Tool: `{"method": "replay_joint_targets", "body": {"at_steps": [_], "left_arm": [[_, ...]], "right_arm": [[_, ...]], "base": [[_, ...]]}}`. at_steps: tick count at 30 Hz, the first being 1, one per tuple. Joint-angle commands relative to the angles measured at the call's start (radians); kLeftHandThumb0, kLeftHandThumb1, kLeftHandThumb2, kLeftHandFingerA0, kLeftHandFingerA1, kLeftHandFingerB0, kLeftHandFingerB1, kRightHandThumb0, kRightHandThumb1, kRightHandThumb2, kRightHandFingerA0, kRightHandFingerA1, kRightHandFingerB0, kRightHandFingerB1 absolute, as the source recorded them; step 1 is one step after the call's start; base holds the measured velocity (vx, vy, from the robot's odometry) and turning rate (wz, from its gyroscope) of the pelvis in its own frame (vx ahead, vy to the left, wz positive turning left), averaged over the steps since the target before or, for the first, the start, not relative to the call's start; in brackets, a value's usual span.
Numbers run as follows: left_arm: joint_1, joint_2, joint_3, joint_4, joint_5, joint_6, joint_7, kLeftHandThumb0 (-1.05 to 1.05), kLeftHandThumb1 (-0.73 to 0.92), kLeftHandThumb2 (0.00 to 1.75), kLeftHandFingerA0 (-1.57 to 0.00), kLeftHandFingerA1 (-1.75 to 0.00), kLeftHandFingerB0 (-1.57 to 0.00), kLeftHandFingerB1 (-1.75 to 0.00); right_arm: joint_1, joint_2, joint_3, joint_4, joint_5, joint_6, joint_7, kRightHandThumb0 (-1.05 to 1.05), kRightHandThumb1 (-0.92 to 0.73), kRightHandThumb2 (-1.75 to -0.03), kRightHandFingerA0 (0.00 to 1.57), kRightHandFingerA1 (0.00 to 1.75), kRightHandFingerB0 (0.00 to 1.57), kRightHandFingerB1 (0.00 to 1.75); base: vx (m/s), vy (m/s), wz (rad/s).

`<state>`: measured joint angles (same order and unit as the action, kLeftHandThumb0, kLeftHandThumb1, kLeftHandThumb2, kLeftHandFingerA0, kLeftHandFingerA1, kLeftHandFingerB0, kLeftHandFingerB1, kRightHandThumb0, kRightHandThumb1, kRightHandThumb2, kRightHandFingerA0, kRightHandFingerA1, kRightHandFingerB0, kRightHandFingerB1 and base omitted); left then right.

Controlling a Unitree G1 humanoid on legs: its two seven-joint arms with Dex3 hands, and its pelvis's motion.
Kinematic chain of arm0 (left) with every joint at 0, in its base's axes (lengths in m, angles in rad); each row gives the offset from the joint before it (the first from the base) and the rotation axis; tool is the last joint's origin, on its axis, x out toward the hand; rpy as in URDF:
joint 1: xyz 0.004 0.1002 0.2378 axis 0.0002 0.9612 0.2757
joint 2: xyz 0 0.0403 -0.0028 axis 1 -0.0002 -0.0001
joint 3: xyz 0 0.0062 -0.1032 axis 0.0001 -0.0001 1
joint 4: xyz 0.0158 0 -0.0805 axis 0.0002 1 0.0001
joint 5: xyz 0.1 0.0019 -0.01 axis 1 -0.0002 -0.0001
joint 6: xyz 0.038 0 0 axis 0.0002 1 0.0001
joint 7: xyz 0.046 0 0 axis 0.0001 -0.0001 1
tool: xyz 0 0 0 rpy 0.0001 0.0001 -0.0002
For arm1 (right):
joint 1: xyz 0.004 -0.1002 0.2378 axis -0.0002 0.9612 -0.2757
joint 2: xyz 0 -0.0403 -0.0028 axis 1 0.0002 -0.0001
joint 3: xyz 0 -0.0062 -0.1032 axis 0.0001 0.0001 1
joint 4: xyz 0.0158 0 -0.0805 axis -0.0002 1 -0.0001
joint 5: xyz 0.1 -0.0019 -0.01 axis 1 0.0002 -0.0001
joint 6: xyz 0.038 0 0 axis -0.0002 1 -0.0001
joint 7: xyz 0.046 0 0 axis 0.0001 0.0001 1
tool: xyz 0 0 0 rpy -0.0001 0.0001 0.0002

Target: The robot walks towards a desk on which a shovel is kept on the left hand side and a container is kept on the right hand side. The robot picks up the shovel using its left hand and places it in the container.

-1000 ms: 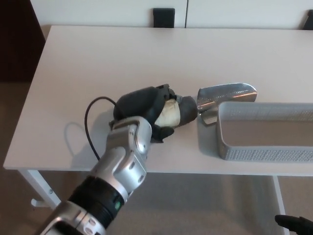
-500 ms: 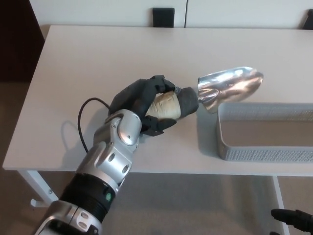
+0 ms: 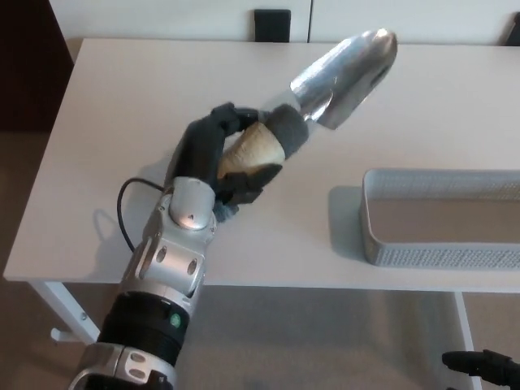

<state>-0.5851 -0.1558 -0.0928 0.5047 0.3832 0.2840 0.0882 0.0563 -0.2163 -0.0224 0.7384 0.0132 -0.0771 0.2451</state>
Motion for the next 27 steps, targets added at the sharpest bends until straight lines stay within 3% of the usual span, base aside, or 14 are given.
{"method": "replay_joint_targets", "body": {"at_steps": [1, 2, 3, 4, 5, 6, 7, 10, 11, 14, 16, 17, 19, 27], "left_arm": [[-0.025, 0.017, -0.081, -0.115, 0.004, -0.071, -0.019, -0.32, 0.81, 0.65, -0.95, -1.24, -0.82, -0.65], [-0.021, 0.019, -0.105, -0.147, 0.005, -0.068, -0.034, -0.33, 0.81, 0.66, -0.94, -1.37, -0.75, -0.99], [-0.014, 0.018, -0.136, -0.192, 0.021, -0.035, -0.041, -0.35, 0.82, 0.64, -0.89, -1.32, -0.65, -0.77], [-0.009, 0.034, -0.19, -0.229, 0.061, -0.047, -0.041, -0.4, 0.79, 0.67, -0.85, -1.38, -0.65, -0.91], [-0.007, 0.04, -0.22, -0.25, 0.07, -0.046, -0.048, -0.39, 0.81, 0.65, -0.81, -1.21, -0.6, -0.67], [-0.005, 0.048, -0.253, -0.265, 0.083, -0.055, -0.047, -0.38, 0.8, 0.68, -0.76, -1.48, -0.6, -1.01], [-0.009, 0.054, -0.295, -0.289, 0.107, -0.042, -0.053, -0.36, 0.82, 0.64, -0.77, -1.56, -0.67, -1.11], [-0.021, 0.079, -0.383, -0.325, 0.138, -0.026, -0.083, -0.3, 0.77, 0.67, -0.79, -1.51, -0.75, -0.99], [-0.017, 0.082, -0.411, -0.343, 0.147, -0.024, -0.091, -0.31, 0.79, 0.63, -0.78, -1.56, -0.64, -1.23], [-0.026, 0.098, -0.466, -0.358, 0.159, -0.025, -0.118, -0.29, 0.78, 0.64, -0.81, -1.57, -0.77, -0.89], [-0.027, 0.092, -0.494, -0.35, 0.164, -0.022, -0.124, -0.28, 0.79, 0.63, -0.79, -1.64, -0.73, -1.03], [-0.032, 0.085, -0.507, -0.339, 0.168, -0.005, -0.13, -0.28, 0.76, 0.66, -0.76, -1.61, -0.74, -0.92], [-0.05, 0.071, -0.526, -0.318, 0.181, 0.03, -0.144, -0.29, 0.75, 0.63, -0.76, -1.68, -0.67, -1.12], [-0.079, 0.043, -0.518, -0.222, 0.186, 0.047, -0.125, -0.27, 0.74, 0.66, -0.8, -1.51, -0.74, -0.73]], "right_arm": [[-0.016, -0.019, -0.001, 0.02, -0.011, -0.009, 0.008, -0.52, -0.46, -0.84, 0.78, 0.72, 0.49, 0.58], [-0.011, -0.018, -0.001, 0.016, -0.008, -0.014, 0.013, -0.52, -0.47, -0.84, 0.78, 0.72, 0.51, 0.59], [-0.01, -0.015, -0.004, 0.017, -0.005, -0.011, 0.014, -0.53, -0.46, -0.84, 0.78, 0.72, 0.51, 0.58], [-0.008, -0.018, 0.001, 0.021, -0.011, -0.026, 0.014, -0.53, -0.46, -0.84, 0.78, 0.72, 0.51, 0.59], [-0.004, -0.018, 0.002, 0.008, -0.012, -0.015, 0.014, -0.5, -0.46, -0.84, 0.79, 0.73, 0.49, 0.59], [-0.004, -0.018, 0.003, 0.006, -0.013, -0.016, 0.016, -0.49, -0.45, -0.85, 0.79, 0.74, 0.48, 0.59], [-0.003, -0.014, 0.0, 0.003, -0.009, -0.014, 0.012, -0.48, -0.45, -0.84, 0.78, 0.74, 0.49, 0.6], [-0.009, -0.006, -0.001, -0.011, -0.012, 0.024, -0.008, -0.46, -0.45, -0.83, 0.78, 0.74, 0.5, 0.6], [-0.008, -0.005, 0.001, -0.021, -0.012, 0.035, -0.006, -0.48, -0.44, -0.83, 0.79, 0.74, 0.49, 0.59], [-0.016, -0.003, -0.005, -0.011, -0.005, 0.022, -0.002, -0.51, -0.44, -0.82, 0.79, 0.74, 0.52, 0.6], [-0.013, -0.003, -0.008, -0.018, -0.001, 0.024, 0.001, -0.51, -0.44, -0.83, 0.78, 0.74, 0.51, 0.6], [-0.015, 0.001, -0.013, -0.017, 0.006, 0.031, 0.003, -0.49, -0.43, -0.81, 0.78, 0.73, 0.52, 0.6], [-0.012, -0.013, 0.003, -0.02, -0.009, 0.013, 0.025, -0.49, -0.46, -0.85, 0.74, 0.72, 0.47, 0.58], [-0.031, -0.019, 0.015, -0.008, -0.024, 0.01, 0.016, -0.51, -0.46, -0.84, 0.78, 0.72, 0.49, 0.58]], "base": [[0.0, 0.0, 0.0], [0.0, 0.0, 0.0], [0.0, 0.0, 0.0], [0.0, 0.0, 0.0], [0.0, 0.0, 0.0], [0.0, 0.0, 0.0], [0.0, 0.0, 0.0], [0.0, 0.0, 0.0], [0.0, 0.0, 0.0], [0.0, 0.0, 0.0], [0.0, 0.0, 0.0], [0.0, 0.0, 0.0], [0.0, 0.0, 0.0], [0.0, 0.0, 0.0]]}}
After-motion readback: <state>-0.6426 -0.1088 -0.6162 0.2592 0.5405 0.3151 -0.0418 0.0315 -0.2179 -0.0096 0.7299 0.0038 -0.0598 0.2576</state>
